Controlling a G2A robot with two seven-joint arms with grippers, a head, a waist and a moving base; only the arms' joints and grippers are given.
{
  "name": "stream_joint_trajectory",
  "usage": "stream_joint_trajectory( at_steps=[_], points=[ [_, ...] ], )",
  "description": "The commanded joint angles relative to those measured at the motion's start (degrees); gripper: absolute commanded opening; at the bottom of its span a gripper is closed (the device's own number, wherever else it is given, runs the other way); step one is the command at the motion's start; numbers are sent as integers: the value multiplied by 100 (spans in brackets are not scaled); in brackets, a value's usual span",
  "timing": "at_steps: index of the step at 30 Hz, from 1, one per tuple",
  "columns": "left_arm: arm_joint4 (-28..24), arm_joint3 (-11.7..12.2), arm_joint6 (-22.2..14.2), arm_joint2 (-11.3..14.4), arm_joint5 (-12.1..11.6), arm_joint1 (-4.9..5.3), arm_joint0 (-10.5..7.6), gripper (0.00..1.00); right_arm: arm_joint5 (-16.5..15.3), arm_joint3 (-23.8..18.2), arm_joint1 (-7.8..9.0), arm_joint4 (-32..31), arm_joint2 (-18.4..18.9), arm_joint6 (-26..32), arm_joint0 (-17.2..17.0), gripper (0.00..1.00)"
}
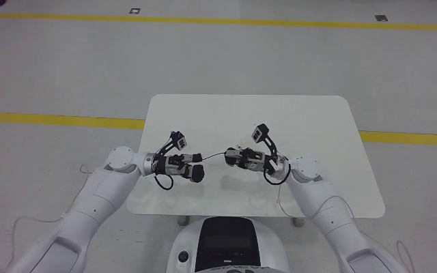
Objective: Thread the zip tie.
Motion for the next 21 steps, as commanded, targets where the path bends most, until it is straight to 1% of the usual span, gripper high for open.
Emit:
stream_joint_trajectory(
  at_steps=[1,3,7,9,14,15,21],
  points=[
    [-93,-19,4,82,-136,1,-34,100,-71,9,-10,81,-45,83,5,0],
    [-167,-34,4,150,-162,5,-90,100,-99,27,-27,251,-98,204,13,0],
    [-360,-10,4,189,-162,13,-152,100,-107,72,-54,472,-201,430,62,0],
    [-493,-47,4,209,-162,11,-163,100,-119,93,-73,602,-256,516,80,0],
    [-557,-170,4,296,-162,25,-190,100,-188,135,-115,651,-396,449,144,0],
    [-557,-170,4,296,-162,25,-190,100,-222,154,-117,612,-400,374,153,0],
    [-557,-170,4,296,-162,25,-190,100,-222,154,-117,612,-400,374,153,0]
  ],
)
